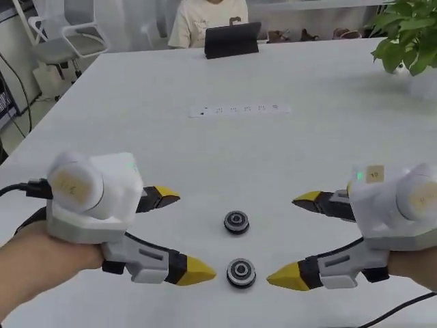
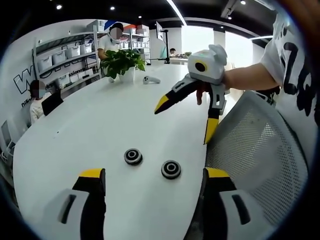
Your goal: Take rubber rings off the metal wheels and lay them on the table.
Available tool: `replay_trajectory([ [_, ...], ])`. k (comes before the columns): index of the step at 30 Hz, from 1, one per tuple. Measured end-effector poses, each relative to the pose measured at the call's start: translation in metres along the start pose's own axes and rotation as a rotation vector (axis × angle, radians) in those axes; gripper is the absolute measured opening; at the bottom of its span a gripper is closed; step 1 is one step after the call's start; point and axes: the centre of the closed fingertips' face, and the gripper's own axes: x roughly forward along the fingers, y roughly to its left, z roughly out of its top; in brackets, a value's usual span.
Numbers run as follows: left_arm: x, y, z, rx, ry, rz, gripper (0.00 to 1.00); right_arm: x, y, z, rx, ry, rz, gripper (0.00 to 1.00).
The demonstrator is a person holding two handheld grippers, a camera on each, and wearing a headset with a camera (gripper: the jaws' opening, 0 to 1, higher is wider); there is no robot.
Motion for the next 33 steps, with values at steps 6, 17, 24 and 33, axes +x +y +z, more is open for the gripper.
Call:
replay_trajectory([
  [6, 0.007, -0.002, -0.001, 0.007, 0.005, -0.020, 0.75, 0.004, 0.000, -0.002, -0.012, 0.007, 0.007, 0.80],
  [17, 0.023, -0.006, -0.002, 0.012, 0.014, -0.059, 0.72, 0.016, 0.005, -0.008, -0.042, 0.027, 0.044, 0.75],
  [24, 0.030, -0.009, -0.006, 0.018, 0.019, -0.086, 0.69, 0.022, 0.008, -0.010, -0.061, 0.028, 0.072, 0.69],
  [33, 0.037, -0.012, -0.008, 0.032, 0.026, -0.112, 0.64, 0.029, 0.011, -0.016, -0.078, 0.045, 0.101, 0.66],
])
